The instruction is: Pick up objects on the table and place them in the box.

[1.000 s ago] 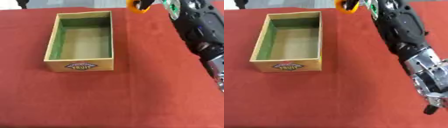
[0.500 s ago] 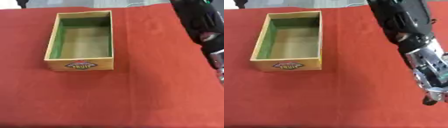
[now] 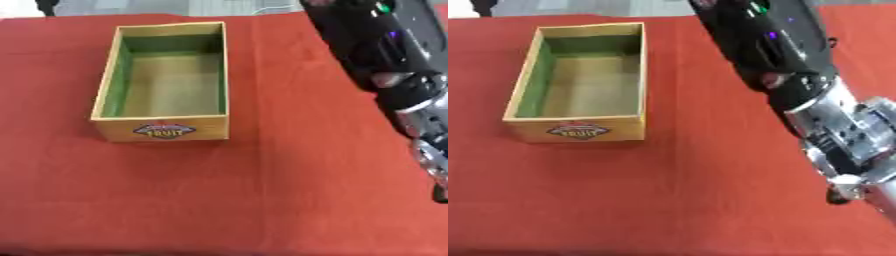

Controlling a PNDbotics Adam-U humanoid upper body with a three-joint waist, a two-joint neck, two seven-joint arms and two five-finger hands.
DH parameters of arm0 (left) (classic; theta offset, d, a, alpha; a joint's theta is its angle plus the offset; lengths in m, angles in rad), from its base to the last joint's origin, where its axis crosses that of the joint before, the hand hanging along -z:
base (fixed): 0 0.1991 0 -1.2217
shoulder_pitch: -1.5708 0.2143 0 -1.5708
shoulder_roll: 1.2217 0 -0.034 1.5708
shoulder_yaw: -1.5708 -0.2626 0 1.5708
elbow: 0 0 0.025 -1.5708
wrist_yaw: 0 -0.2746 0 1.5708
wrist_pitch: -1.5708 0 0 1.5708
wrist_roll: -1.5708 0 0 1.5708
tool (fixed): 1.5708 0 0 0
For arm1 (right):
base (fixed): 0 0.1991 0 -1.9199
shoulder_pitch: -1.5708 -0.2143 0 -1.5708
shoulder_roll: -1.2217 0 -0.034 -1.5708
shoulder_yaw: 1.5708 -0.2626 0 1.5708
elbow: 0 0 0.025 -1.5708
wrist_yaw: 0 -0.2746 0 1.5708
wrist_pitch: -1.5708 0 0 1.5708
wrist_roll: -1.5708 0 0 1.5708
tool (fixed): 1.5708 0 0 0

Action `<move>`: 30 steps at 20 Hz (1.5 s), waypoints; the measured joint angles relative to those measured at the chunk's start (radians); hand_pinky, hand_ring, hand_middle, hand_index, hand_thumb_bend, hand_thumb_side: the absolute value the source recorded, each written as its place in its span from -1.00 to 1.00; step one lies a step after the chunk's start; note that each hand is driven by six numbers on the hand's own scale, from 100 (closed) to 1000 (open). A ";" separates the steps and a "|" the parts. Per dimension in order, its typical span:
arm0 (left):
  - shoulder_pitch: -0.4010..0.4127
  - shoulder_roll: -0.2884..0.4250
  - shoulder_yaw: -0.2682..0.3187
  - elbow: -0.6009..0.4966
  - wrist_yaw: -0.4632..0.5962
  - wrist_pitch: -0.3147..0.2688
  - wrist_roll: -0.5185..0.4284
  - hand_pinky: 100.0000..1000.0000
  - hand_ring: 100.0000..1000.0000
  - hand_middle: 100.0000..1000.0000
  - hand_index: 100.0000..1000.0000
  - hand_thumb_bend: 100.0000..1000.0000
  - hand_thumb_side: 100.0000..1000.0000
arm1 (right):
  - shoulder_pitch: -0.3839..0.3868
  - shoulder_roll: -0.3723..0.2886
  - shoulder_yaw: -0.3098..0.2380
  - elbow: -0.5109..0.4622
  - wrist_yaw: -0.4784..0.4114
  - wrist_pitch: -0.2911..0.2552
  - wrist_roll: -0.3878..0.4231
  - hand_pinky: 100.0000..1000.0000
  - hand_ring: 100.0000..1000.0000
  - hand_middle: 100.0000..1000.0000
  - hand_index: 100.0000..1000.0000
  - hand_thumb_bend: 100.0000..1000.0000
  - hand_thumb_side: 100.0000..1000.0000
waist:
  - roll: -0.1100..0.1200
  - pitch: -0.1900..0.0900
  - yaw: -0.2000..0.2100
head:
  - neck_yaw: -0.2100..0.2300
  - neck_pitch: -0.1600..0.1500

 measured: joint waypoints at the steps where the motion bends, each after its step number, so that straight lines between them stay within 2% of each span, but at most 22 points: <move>1: -0.003 0.000 0.000 0.000 0.000 -0.001 0.000 -0.01 0.03 0.15 0.39 -0.98 0.69 | 0.011 0.012 0.002 -0.003 -0.004 0.003 0.000 0.10 0.23 -0.07 0.05 -1.00 -0.60 | 0.000 0.001 0.002 | -0.004 0.000; 6: -0.007 -0.001 0.000 0.000 0.000 -0.003 -0.001 -0.01 0.03 0.15 0.39 -0.98 0.69 | 0.057 0.058 0.008 -0.017 -0.022 0.020 0.002 0.10 0.23 -0.07 0.06 -1.00 -0.61 | 0.002 0.006 0.008 | -0.014 0.000; 15: -0.009 -0.001 0.000 0.000 0.001 -0.003 -0.001 -0.01 0.03 0.15 0.39 -0.99 0.69 | 0.106 0.074 0.053 0.000 -0.043 0.023 0.036 0.10 0.25 -0.05 0.06 -1.00 -0.60 | 0.003 0.012 0.009 | -0.017 -0.002; 16: -0.009 -0.001 0.000 0.000 0.002 -0.003 -0.001 -0.01 0.03 0.15 0.39 -0.99 0.69 | 0.108 0.077 0.058 0.009 -0.043 0.021 0.039 0.11 0.26 -0.05 0.07 -1.00 -0.91 | 0.003 0.012 0.010 | -0.018 -0.002; 17: -0.009 -0.001 0.000 0.000 0.003 -0.003 -0.001 -0.01 0.03 0.15 0.39 -0.99 0.69 | 0.108 0.080 0.062 0.018 -0.043 0.019 0.041 0.11 0.26 -0.03 0.07 -1.00 -0.61 | 0.003 0.012 0.011 | -0.018 -0.002; 23: -0.009 -0.001 0.000 0.000 0.005 -0.003 -0.002 -0.01 0.03 0.15 0.39 -0.99 0.69 | 0.115 0.106 0.072 0.102 -0.019 0.011 0.044 0.18 0.34 0.02 0.11 -1.00 -0.60 | 0.003 0.017 0.012 | -0.023 -0.010; 26: -0.009 -0.001 0.000 0.000 0.006 -0.003 -0.002 -0.01 0.03 0.15 0.39 -0.99 0.69 | 0.116 0.120 0.072 0.152 -0.006 0.000 0.045 0.22 0.39 0.10 0.14 -1.00 -0.58 | 0.003 0.018 0.014 | -0.025 -0.010; 27: -0.009 -0.001 0.000 0.000 0.007 -0.003 -0.002 -0.01 0.03 0.15 0.39 -0.99 0.69 | 0.116 0.125 0.073 0.168 -0.001 -0.005 0.047 0.28 0.46 0.21 0.15 -1.00 -0.57 | 0.003 0.019 0.014 | -0.026 -0.010; 28: -0.009 -0.001 0.000 0.000 0.008 -0.003 -0.002 -0.01 0.03 0.15 0.39 -0.99 0.69 | 0.116 0.130 0.074 0.184 0.004 -0.011 0.050 0.31 0.49 0.28 0.17 -1.00 -0.78 | 0.003 0.020 0.014 | -0.027 -0.010; 29: -0.009 -0.001 0.000 0.000 0.008 -0.003 -0.002 -0.01 0.03 0.15 0.39 -0.99 0.69 | 0.116 0.135 0.075 0.200 0.008 -0.018 0.054 0.33 0.51 0.34 0.19 -1.00 -0.57 | 0.003 0.020 0.014 | -0.027 -0.010; 30: -0.009 -0.001 0.000 0.000 0.008 -0.003 -0.002 -0.01 0.03 0.15 0.39 -0.99 0.69 | 0.118 0.140 0.075 0.216 0.014 -0.024 0.058 0.36 0.54 0.42 0.24 -1.00 -0.56 | 0.003 0.020 0.015 | -0.027 -0.011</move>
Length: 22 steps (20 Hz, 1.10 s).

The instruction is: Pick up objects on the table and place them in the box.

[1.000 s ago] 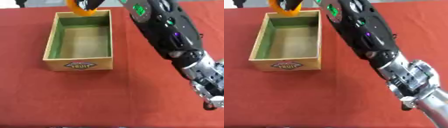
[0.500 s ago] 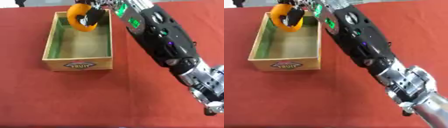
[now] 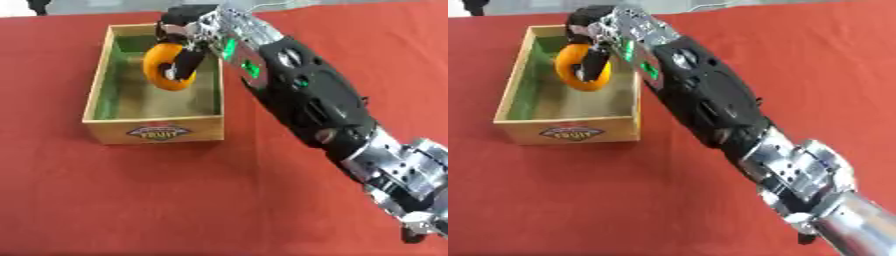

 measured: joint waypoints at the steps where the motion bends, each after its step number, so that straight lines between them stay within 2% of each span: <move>1: 0.000 0.000 0.000 0.000 0.000 0.000 0.000 -0.01 0.03 0.15 0.39 -0.99 0.69 | 0.001 0.004 0.000 0.015 0.006 -0.006 0.003 0.39 0.56 0.46 0.26 -1.00 -0.56 | 0.000 0.000 0.001 | -0.001 0.000; 2: 0.000 0.000 0.000 0.000 0.000 0.000 0.000 -0.01 0.03 0.15 0.39 -0.99 0.69 | 0.002 0.009 -0.001 0.029 0.014 -0.011 0.007 0.39 0.56 0.46 0.26 -1.00 -0.56 | -0.001 0.000 0.002 | -0.001 0.000; 6: 0.000 -0.001 0.000 0.000 0.000 0.000 0.000 -0.01 0.04 0.15 0.39 -0.99 0.69 | 0.006 0.025 -0.010 0.071 0.044 -0.033 0.022 0.48 0.67 0.61 0.52 -1.00 -0.52 | -0.003 0.000 0.003 | -0.002 -0.004; 8: 0.000 -0.004 0.000 0.000 0.001 0.000 0.000 -0.01 0.04 0.15 0.39 -1.00 0.69 | 0.006 0.028 -0.014 0.085 0.058 -0.041 0.029 0.50 0.73 0.68 0.75 -1.00 -0.42 | -0.003 0.000 0.003 | -0.002 -0.008; 11: 0.000 -0.007 0.000 0.000 0.001 -0.001 -0.001 -0.01 0.04 0.15 0.39 -1.00 0.69 | 0.006 0.033 -0.021 0.101 0.083 -0.055 0.043 0.56 0.78 0.74 0.95 -0.97 -0.27 | -0.004 0.000 0.003 | -0.002 -0.008; 13: 0.000 -0.007 0.000 0.000 0.001 -0.001 -0.001 -0.01 0.04 0.15 0.39 -1.00 0.69 | 0.005 0.035 -0.026 0.105 0.100 -0.063 0.053 0.59 0.80 0.76 1.00 -0.74 -0.22 | -0.004 0.000 0.003 | -0.002 -0.009; 17: 0.000 -0.007 0.000 0.000 0.001 -0.002 -0.002 -0.01 0.04 0.15 0.39 -0.99 0.69 | -0.001 0.035 -0.034 0.108 0.129 -0.067 0.065 0.61 0.81 0.78 1.00 -0.43 -0.16 | -0.004 -0.001 0.003 | -0.002 -0.009; 22: 0.000 -0.007 0.000 0.000 0.001 -0.002 -0.002 -0.01 0.04 0.15 0.39 -0.99 0.69 | -0.015 0.034 -0.050 0.088 0.154 -0.061 0.070 0.63 0.81 0.78 1.00 -0.33 -0.12 | -0.003 -0.004 0.003 | -0.002 -0.009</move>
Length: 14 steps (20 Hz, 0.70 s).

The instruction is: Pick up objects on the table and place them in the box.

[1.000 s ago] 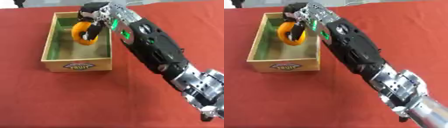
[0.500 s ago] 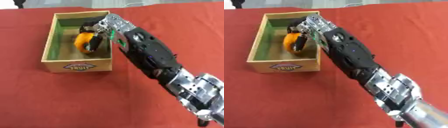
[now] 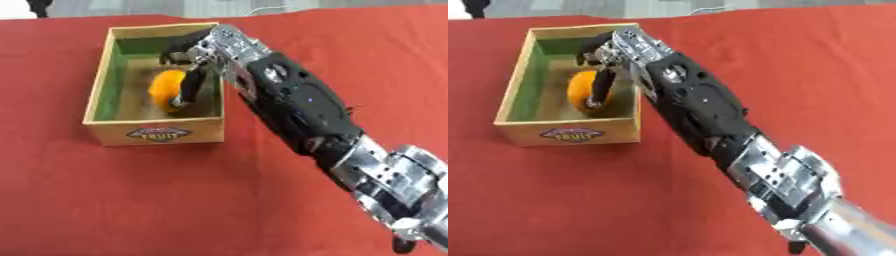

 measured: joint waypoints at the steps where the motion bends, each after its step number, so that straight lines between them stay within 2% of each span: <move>1: 0.000 0.000 0.000 0.000 0.000 0.000 0.000 -0.01 0.04 0.15 0.39 -0.99 0.69 | -0.005 -0.001 -0.004 -0.012 0.001 0.003 0.000 0.64 0.81 0.78 1.00 -0.34 -0.10 | 0.000 0.000 0.000 | 0.000 0.000; 4: 0.000 0.000 0.000 0.000 0.000 0.000 0.000 -0.01 0.04 0.15 0.39 -0.99 0.69 | -0.018 -0.008 -0.017 -0.063 -0.001 0.015 -0.002 0.64 0.80 0.77 1.00 -0.38 -0.07 | 0.000 -0.001 -0.002 | 0.000 0.000; 5: 0.001 0.000 0.000 0.000 0.000 0.000 0.000 -0.01 0.04 0.15 0.39 -0.99 0.69 | -0.024 -0.012 -0.021 -0.081 -0.003 0.018 -0.002 0.64 0.80 0.77 1.00 -0.55 0.06 | 0.000 -0.002 -0.003 | 0.000 0.000; 6: 0.001 0.000 0.000 0.000 0.000 0.000 0.000 -0.01 0.04 0.15 0.39 -0.99 0.69 | -0.028 -0.017 -0.024 -0.100 -0.005 0.023 -0.002 0.64 0.80 0.76 1.00 -0.44 -0.04 | 0.000 -0.004 -0.004 | 0.000 0.000; 8: 0.001 0.000 0.000 0.000 0.000 0.000 0.000 -0.01 0.04 0.15 0.39 -0.99 0.69 | -0.035 -0.025 -0.032 -0.141 -0.012 0.034 -0.003 0.64 0.79 0.75 1.00 -0.51 -0.03 | 0.001 -0.006 -0.005 | 0.000 0.000; 10: 0.002 0.000 0.000 0.000 0.000 0.000 0.000 -0.01 0.04 0.15 0.39 -0.99 0.69 | -0.039 -0.037 -0.039 -0.185 -0.022 0.045 -0.003 0.64 0.79 0.72 1.00 -0.63 0.00 | 0.001 -0.007 -0.007 | 0.000 0.000; 12: 0.002 0.000 0.000 0.000 0.000 0.000 0.000 -0.01 0.04 0.15 0.39 -0.99 0.69 | -0.042 -0.055 -0.045 -0.236 -0.037 0.054 -0.005 0.63 0.77 0.65 1.00 -1.00 0.07 | 0.002 -0.007 -0.009 | 0.001 0.001; 14: 0.002 0.000 0.000 0.000 -0.001 0.000 0.000 -0.01 0.04 0.15 0.39 -0.99 0.69 | -0.041 -0.080 -0.052 -0.302 -0.051 0.068 -0.017 0.62 0.72 0.54 1.00 -1.00 0.10 | 0.003 -0.007 -0.013 | 0.003 0.001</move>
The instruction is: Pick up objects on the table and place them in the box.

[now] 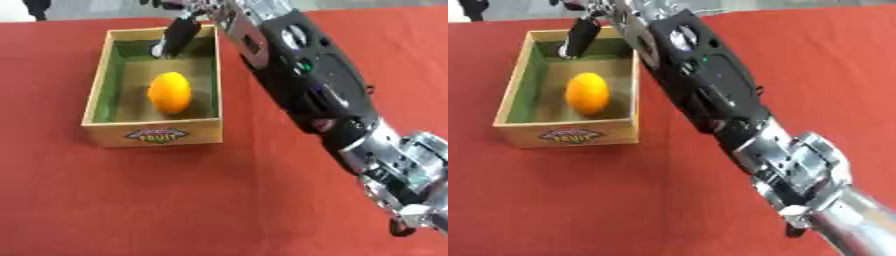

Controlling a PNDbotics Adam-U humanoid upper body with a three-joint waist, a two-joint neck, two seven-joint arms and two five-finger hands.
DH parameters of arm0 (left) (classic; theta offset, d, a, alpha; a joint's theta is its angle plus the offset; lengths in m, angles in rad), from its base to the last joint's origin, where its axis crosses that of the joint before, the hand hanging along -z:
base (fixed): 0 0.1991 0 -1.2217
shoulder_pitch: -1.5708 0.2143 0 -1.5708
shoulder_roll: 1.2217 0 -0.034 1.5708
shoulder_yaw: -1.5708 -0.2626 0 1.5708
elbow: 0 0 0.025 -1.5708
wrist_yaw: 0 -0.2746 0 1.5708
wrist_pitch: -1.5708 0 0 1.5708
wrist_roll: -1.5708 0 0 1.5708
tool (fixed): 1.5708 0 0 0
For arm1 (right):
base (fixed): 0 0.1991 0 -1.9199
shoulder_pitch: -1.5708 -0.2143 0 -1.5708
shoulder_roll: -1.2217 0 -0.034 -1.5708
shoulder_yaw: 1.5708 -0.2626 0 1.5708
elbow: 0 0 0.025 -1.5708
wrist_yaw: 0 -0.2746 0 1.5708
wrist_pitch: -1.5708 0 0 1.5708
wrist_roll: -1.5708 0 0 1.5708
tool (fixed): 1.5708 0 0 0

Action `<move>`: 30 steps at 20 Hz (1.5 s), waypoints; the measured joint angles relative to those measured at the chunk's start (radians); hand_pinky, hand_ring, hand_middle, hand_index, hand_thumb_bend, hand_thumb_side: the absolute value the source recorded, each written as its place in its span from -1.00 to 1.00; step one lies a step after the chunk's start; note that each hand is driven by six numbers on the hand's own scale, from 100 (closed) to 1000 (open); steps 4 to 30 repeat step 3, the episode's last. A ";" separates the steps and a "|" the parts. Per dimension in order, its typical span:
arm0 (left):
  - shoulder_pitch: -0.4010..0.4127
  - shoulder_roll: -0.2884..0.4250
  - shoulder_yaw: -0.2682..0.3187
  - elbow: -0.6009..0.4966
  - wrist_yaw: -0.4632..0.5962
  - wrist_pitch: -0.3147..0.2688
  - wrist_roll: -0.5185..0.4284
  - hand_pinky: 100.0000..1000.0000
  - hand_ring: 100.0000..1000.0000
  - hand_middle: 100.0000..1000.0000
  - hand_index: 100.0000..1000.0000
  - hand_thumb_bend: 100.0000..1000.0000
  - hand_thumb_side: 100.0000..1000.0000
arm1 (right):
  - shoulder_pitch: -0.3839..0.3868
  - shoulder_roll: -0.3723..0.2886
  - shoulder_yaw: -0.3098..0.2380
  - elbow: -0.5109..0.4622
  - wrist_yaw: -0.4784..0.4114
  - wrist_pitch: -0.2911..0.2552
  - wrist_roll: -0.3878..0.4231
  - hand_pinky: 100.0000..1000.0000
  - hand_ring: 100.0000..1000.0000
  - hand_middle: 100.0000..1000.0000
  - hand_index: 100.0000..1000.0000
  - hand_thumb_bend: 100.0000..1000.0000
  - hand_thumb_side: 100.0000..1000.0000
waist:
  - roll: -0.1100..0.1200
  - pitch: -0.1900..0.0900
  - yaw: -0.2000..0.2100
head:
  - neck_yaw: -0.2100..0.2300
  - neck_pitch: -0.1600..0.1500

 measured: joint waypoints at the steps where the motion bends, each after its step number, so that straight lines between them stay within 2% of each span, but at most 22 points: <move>1: 0.000 0.000 0.000 0.000 0.000 0.000 0.000 -0.01 0.04 0.15 0.39 -0.99 0.69 | 0.002 -0.016 -0.005 -0.039 -0.008 0.013 -0.011 0.61 0.69 0.50 0.95 -1.00 0.12 | 0.001 0.000 -0.002 | 0.001 0.000; 3: 0.000 0.000 0.000 0.000 -0.001 0.000 0.001 -0.01 0.04 0.15 0.39 -0.99 0.69 | 0.022 -0.051 -0.016 -0.126 -0.025 0.050 -0.043 0.59 0.65 0.43 0.91 -1.00 0.14 | 0.001 0.000 -0.005 | 0.004 0.001; 30: 0.000 0.000 0.000 0.000 -0.001 0.000 0.001 -0.01 0.04 0.15 0.39 -0.99 0.69 | 0.022 -0.051 -0.016 -0.126 -0.025 0.050 -0.043 0.59 0.65 0.43 0.91 -1.00 0.14 | 0.001 0.000 -0.005 | 0.004 0.001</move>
